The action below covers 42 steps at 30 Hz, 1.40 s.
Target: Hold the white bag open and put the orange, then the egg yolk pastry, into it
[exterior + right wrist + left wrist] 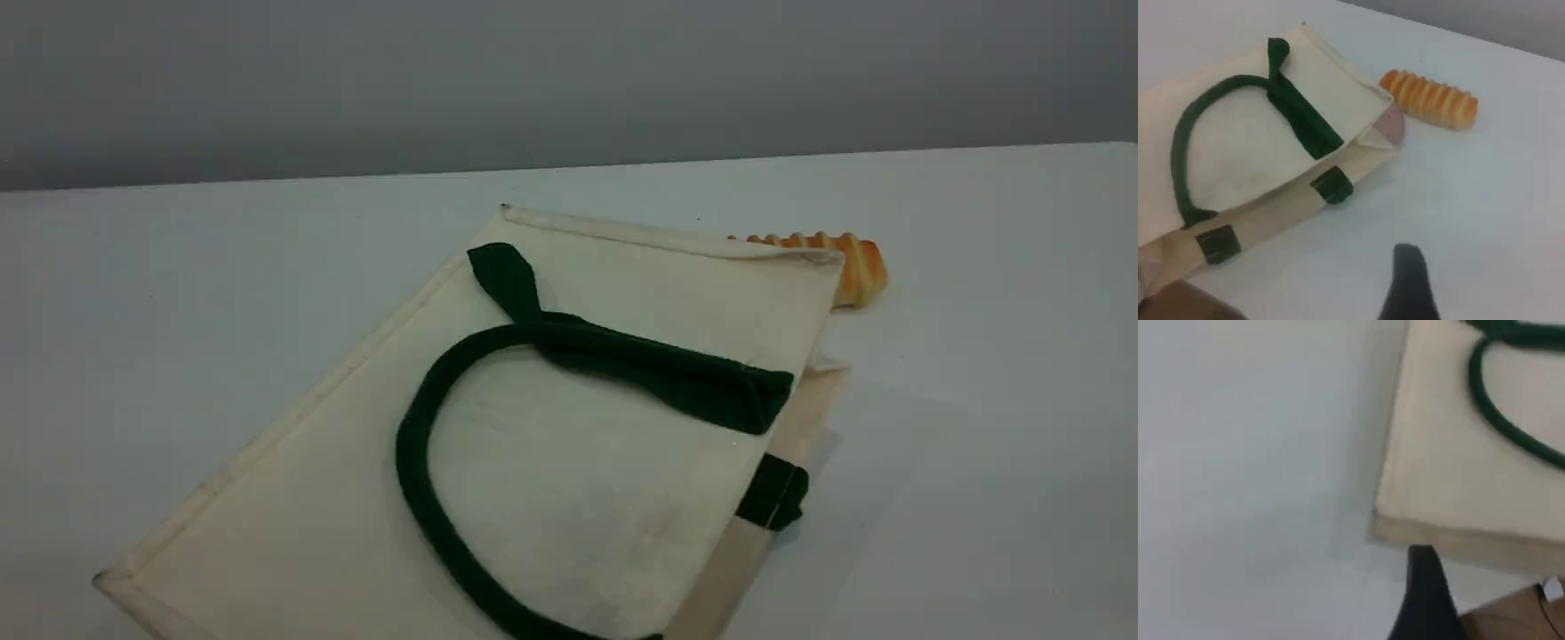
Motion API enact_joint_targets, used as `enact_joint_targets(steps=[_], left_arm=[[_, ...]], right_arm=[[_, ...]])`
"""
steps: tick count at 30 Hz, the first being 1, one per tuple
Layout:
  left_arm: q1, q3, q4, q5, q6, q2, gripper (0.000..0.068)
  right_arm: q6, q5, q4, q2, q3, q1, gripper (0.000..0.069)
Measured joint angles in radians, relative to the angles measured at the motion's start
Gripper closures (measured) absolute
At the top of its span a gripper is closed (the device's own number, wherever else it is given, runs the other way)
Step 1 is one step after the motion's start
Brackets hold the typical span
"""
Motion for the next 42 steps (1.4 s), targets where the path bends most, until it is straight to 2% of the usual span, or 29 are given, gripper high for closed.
enact_joint_targets(steps=[5, 15, 18, 21, 25, 30, 32, 38, 42], left_arm=[[0.0, 0.0, 0.0, 0.005, 0.0, 0.0, 0.0248], [0.0, 0.0, 0.0, 0.005, 0.0, 0.001, 0.0248], [0.0, -0.001, 0.0, 0.005, 0.0, 0.001, 0.0248], [0.002, -0.001, 0.0, 0.005, 0.0, 0.001, 0.0248], [0.067, -0.001, 0.0, 0.004, 0.0, 0.001, 0.0248], [0.211, -0.001, 0.003, 0.005, 0.0, -0.028, 0.0248], [0.251, -0.001, 0.003, 0.005, 0.0, -0.055, 0.0248], [0.263, -0.001, 0.004, 0.005, 0.0, -0.151, 0.0248], [0.296, -0.001, 0.004, 0.006, 0.0, -0.152, 0.0248]], right_arm=[[0.0, 0.0, 0.0, -0.01, 0.0, -0.03, 0.0218], [0.0, 0.0, 0.001, -0.048, 0.0, -0.345, 0.0218], [0.0, 0.001, 0.001, -0.061, -0.001, -0.383, 0.0218], [0.0, 0.001, 0.0, -0.06, -0.001, -0.383, 0.0218], [0.0, 0.0, 0.0, -0.059, -0.001, -0.38, 0.0218], [0.0, -0.001, 0.0, -0.059, -0.001, -0.379, 0.0218], [0.0, -0.001, 0.0, -0.059, -0.001, -0.379, 0.0218], [0.0, -0.001, 0.0, -0.059, -0.001, -0.379, 0.0218], [0.0, -0.001, 0.0, -0.059, -0.001, -0.379, 0.0218]])
